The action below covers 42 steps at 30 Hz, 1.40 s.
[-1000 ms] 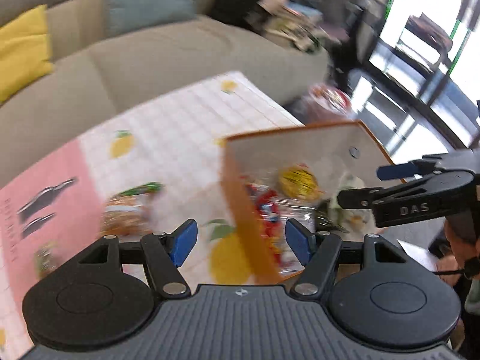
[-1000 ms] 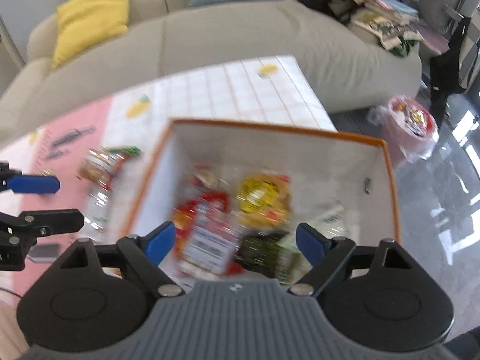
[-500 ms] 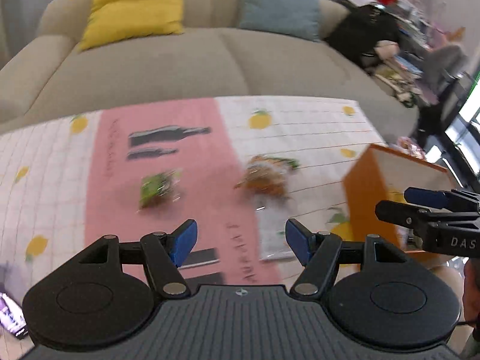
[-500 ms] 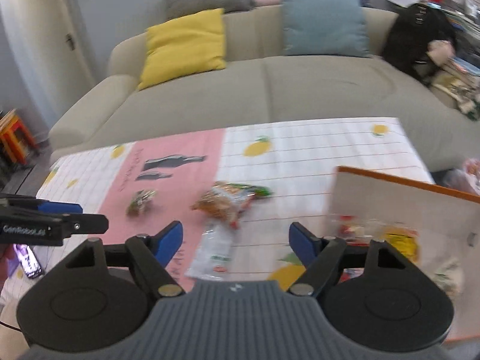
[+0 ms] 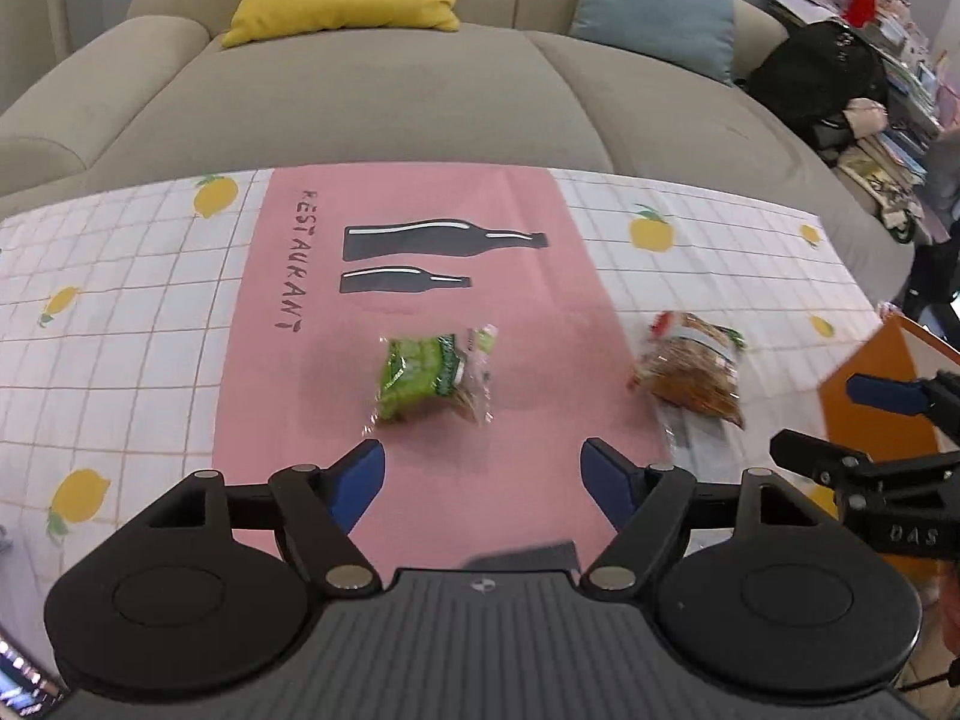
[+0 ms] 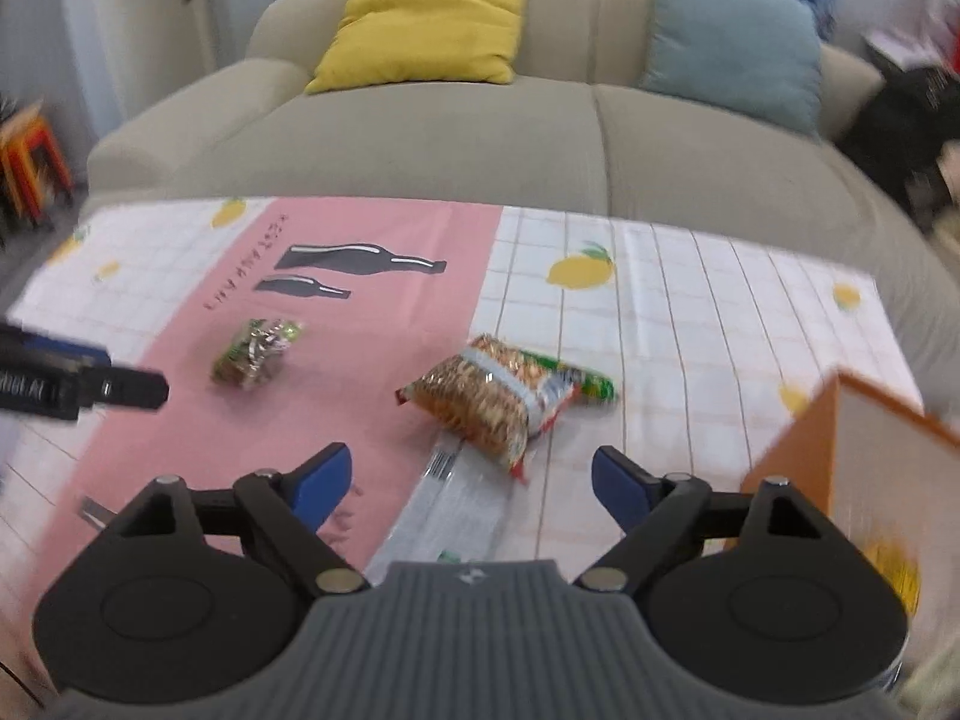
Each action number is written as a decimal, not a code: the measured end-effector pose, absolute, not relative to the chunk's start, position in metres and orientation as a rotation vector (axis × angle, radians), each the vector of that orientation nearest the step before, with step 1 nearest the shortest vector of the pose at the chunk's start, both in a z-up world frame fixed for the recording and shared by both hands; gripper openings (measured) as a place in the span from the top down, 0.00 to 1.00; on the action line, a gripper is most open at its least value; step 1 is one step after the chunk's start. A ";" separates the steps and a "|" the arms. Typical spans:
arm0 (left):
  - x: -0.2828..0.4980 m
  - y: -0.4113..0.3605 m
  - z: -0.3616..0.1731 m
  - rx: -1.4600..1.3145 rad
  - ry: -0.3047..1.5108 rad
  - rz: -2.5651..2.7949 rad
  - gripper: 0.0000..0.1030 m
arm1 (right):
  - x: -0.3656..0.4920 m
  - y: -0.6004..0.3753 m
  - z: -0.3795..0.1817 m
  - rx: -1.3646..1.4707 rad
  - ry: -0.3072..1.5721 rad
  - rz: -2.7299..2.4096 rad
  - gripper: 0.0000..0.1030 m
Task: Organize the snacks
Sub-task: 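Grasp the green raisin pack with the left tool while the right grasps the peanut bag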
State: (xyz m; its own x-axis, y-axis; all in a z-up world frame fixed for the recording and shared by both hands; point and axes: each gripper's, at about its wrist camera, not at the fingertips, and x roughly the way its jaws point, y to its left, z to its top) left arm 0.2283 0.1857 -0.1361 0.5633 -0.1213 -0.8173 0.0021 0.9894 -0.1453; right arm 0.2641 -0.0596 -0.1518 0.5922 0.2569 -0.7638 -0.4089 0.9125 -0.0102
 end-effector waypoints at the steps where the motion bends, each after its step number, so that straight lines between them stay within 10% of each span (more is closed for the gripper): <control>1: 0.234 0.187 -0.141 -0.136 0.978 -0.069 0.15 | 0.270 -0.055 -0.155 -0.232 0.845 0.399 0.15; 20: 0.298 0.207 -0.206 -0.210 1.024 -0.047 0.15 | 0.349 -0.021 -0.205 -0.514 0.867 0.540 0.13; 31: 0.292 0.202 -0.207 -0.189 0.948 -0.076 0.37 | 0.346 -0.019 -0.219 -0.504 0.908 0.554 0.51; 42: 0.269 0.187 -0.184 -0.204 0.903 -0.083 0.44 | 0.330 -0.022 -0.199 -0.450 0.879 0.526 0.63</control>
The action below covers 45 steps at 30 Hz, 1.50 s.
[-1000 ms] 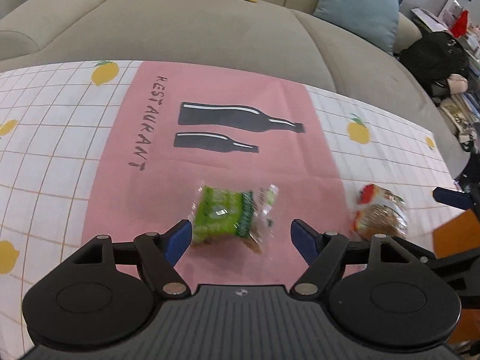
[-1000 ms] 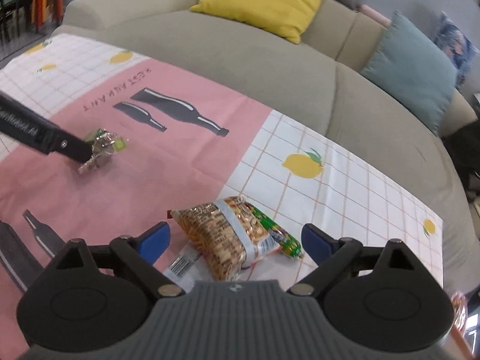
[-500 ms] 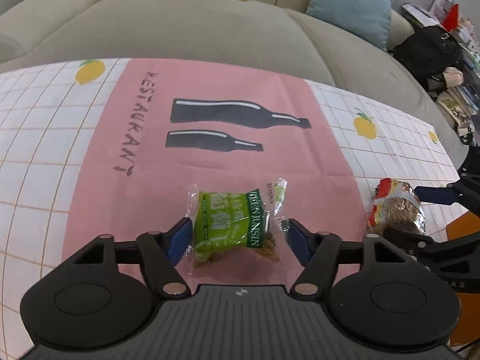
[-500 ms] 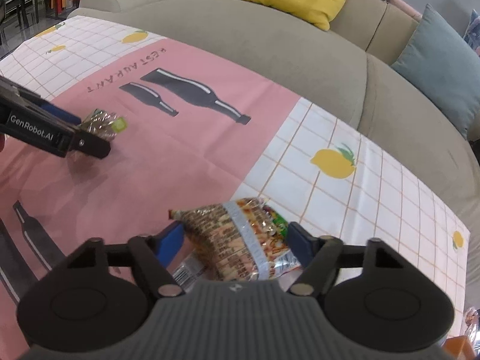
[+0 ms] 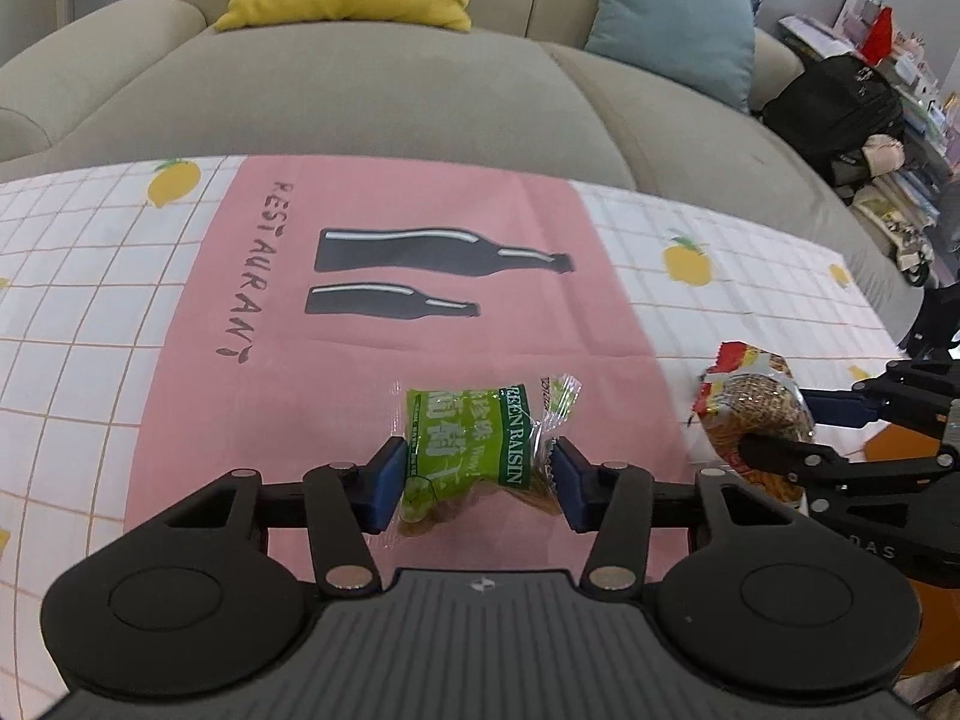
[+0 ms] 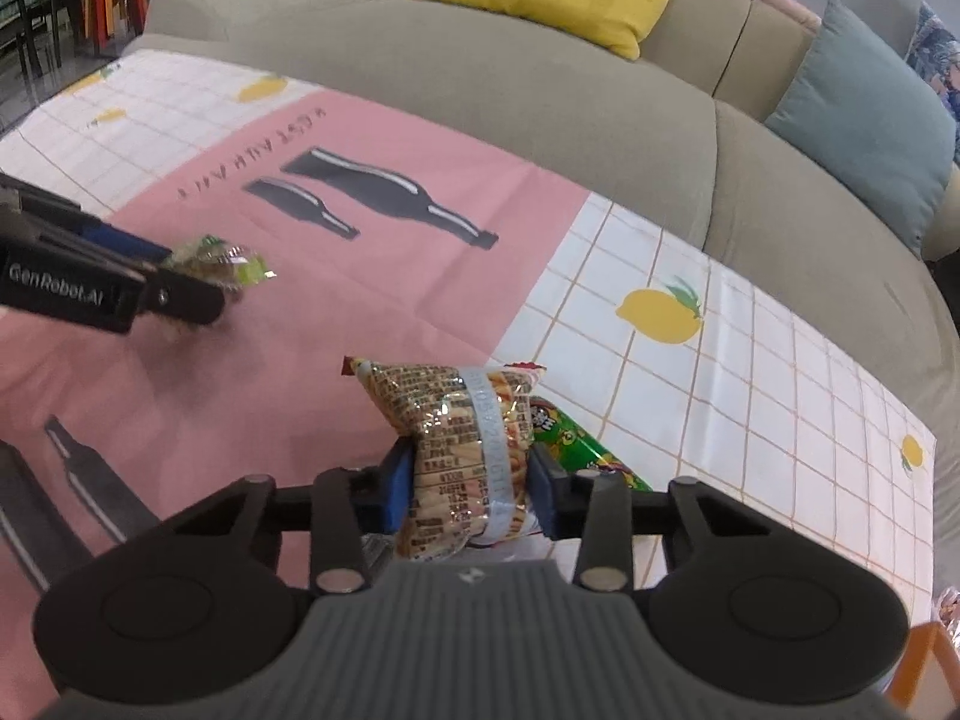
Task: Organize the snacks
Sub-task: 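Grasp the green raisin pack with the left tool while the right grasps the peanut bag, then carry both packs over the box and open both tools to drop them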
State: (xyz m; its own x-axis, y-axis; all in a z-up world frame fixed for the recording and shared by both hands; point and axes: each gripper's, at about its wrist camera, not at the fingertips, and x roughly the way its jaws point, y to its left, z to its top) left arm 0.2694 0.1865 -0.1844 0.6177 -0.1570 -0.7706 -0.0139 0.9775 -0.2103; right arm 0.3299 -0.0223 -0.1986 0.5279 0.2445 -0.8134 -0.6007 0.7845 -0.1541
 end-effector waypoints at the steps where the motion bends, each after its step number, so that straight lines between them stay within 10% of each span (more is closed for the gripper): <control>1: 0.265 0.184 -0.180 -0.207 0.897 -0.085 0.45 | 0.328 -0.024 -0.195 -0.434 0.881 0.520 0.64; 33: 0.201 0.060 -0.031 -0.217 0.742 -0.362 0.46 | 0.294 -0.160 -0.014 0.021 0.924 0.281 0.64; 45: 0.226 -0.051 -0.039 -0.173 0.816 -0.602 0.47 | 0.289 -0.293 -0.032 0.033 1.130 0.022 0.64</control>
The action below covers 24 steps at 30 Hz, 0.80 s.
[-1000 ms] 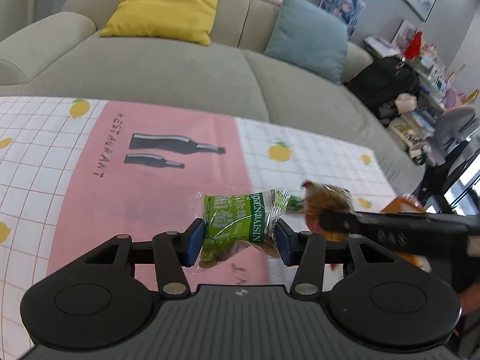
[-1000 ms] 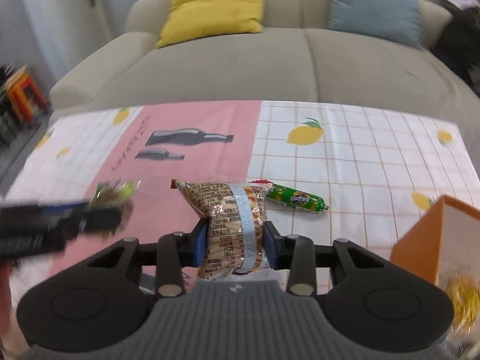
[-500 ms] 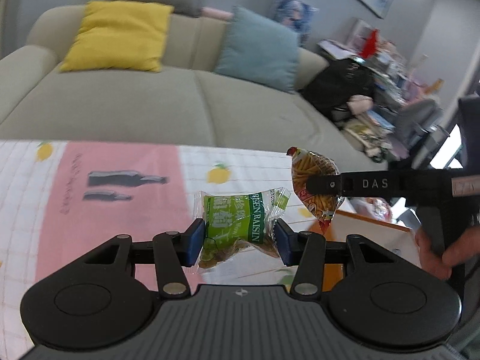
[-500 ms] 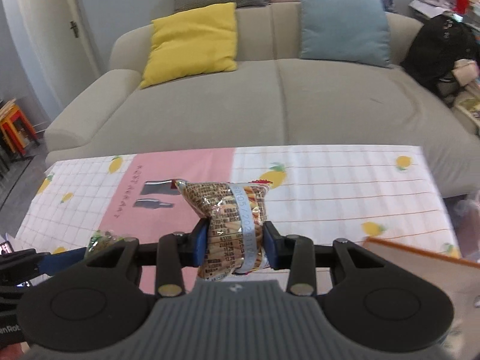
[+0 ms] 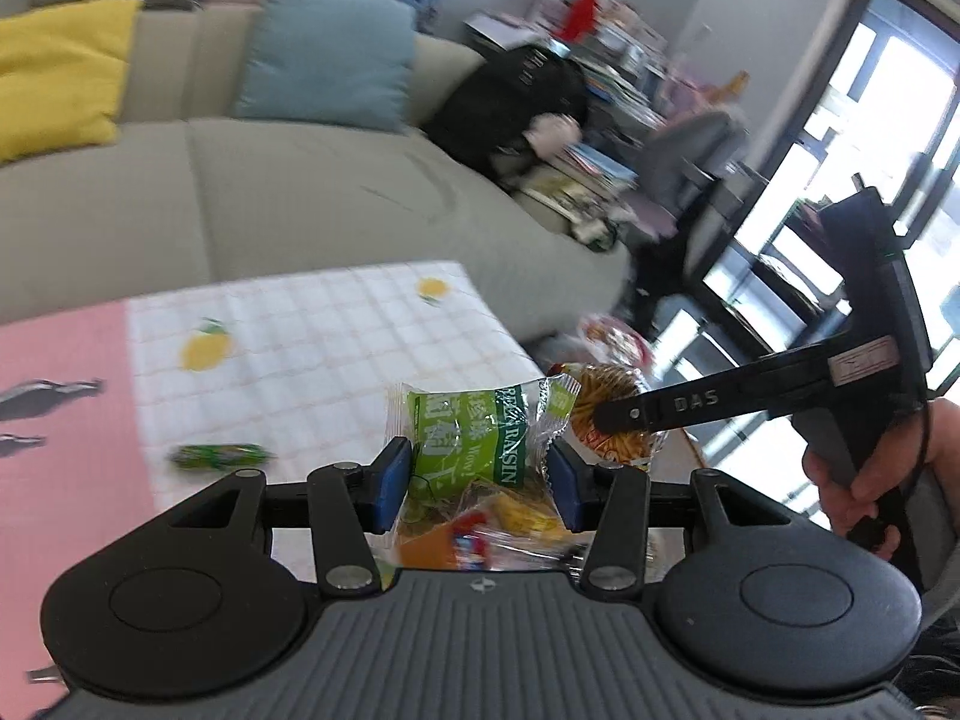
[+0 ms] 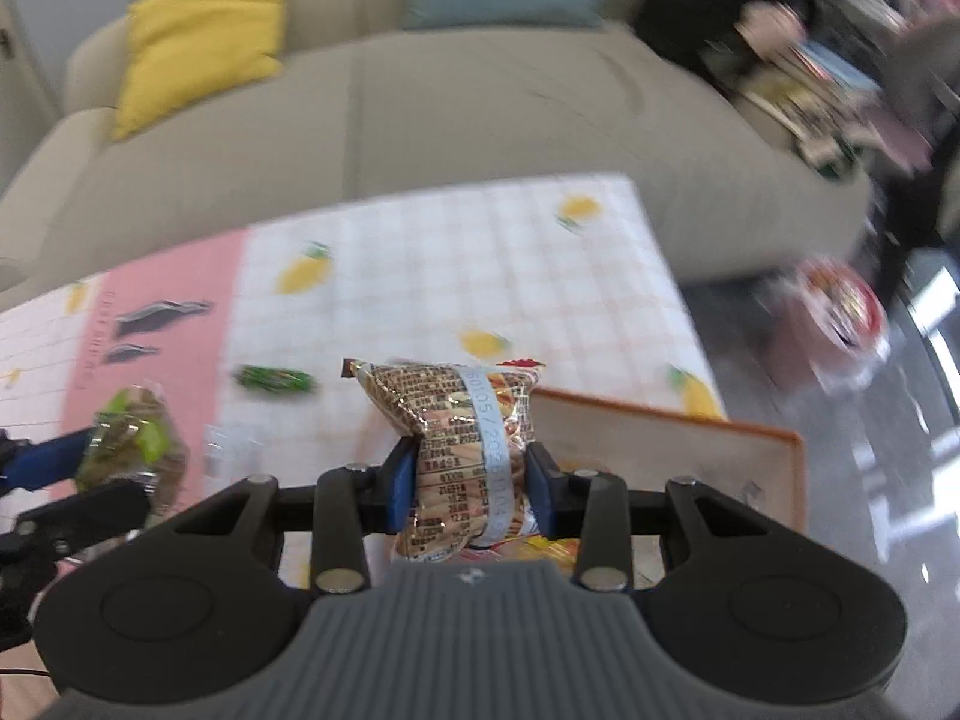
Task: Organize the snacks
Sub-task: 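Carry both packs over the box and open both tools to drop them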
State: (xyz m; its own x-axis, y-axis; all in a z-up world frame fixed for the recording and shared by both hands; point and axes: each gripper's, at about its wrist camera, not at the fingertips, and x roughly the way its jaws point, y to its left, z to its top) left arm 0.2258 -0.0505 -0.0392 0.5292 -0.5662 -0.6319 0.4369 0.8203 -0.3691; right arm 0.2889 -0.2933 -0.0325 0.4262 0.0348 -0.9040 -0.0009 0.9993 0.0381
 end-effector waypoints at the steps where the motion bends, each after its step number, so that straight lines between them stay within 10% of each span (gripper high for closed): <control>1: 0.227 -0.058 -0.042 -0.174 0.828 -0.618 0.47 | 0.289 -0.304 -0.038 0.039 1.149 -0.001 0.64; 24: 0.269 -0.210 -0.136 0.009 1.069 -0.744 0.49 | 0.303 -0.416 -0.140 0.096 1.313 -0.106 0.64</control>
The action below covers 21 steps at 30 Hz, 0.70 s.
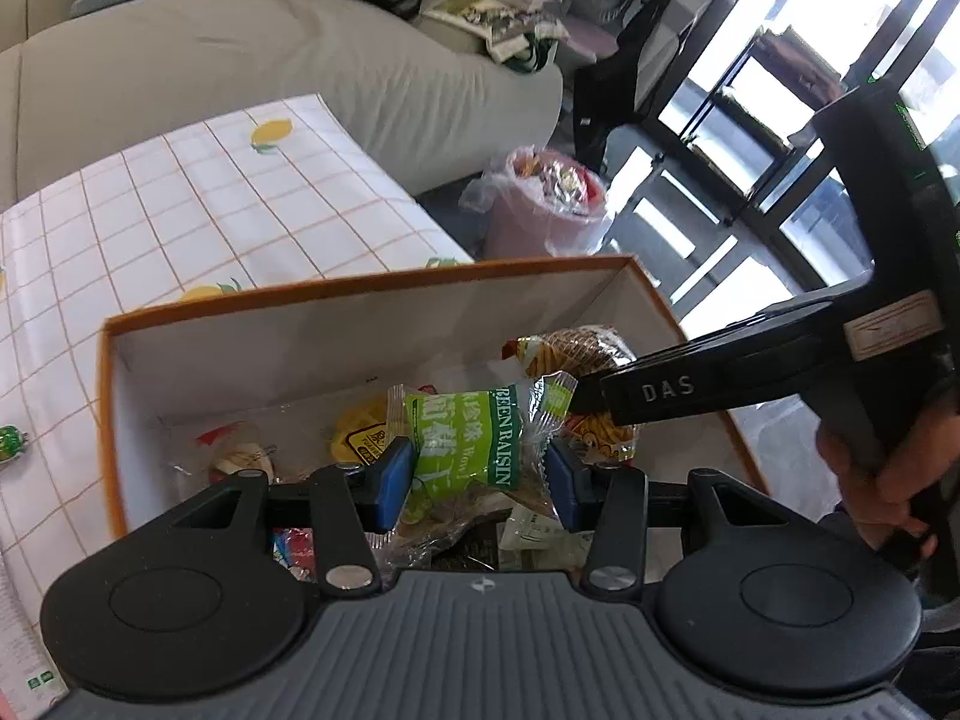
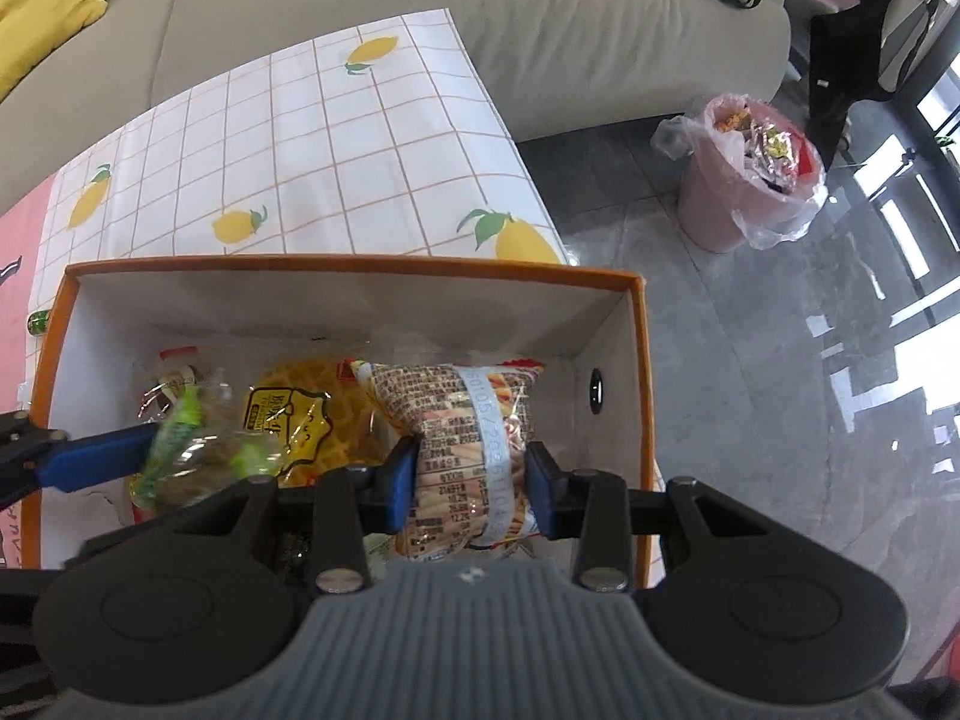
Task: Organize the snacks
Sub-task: 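Carry both packs over the box and open both tools to drop them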
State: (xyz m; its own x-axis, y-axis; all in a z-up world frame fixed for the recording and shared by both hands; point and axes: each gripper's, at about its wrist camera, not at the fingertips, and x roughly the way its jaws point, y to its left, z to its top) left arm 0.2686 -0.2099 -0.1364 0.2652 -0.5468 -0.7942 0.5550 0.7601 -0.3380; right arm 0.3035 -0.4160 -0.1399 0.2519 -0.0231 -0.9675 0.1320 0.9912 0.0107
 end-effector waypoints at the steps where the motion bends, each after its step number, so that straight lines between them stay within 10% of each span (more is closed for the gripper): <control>1: 0.269 -0.213 -0.139 0.018 1.074 -0.739 0.49 | 0.304 -0.417 -0.142 0.101 1.311 -0.104 0.64; 21: 0.272 -0.232 -0.162 0.124 1.123 -0.685 0.39 | 0.306 -0.414 -0.162 0.006 1.284 -0.057 0.55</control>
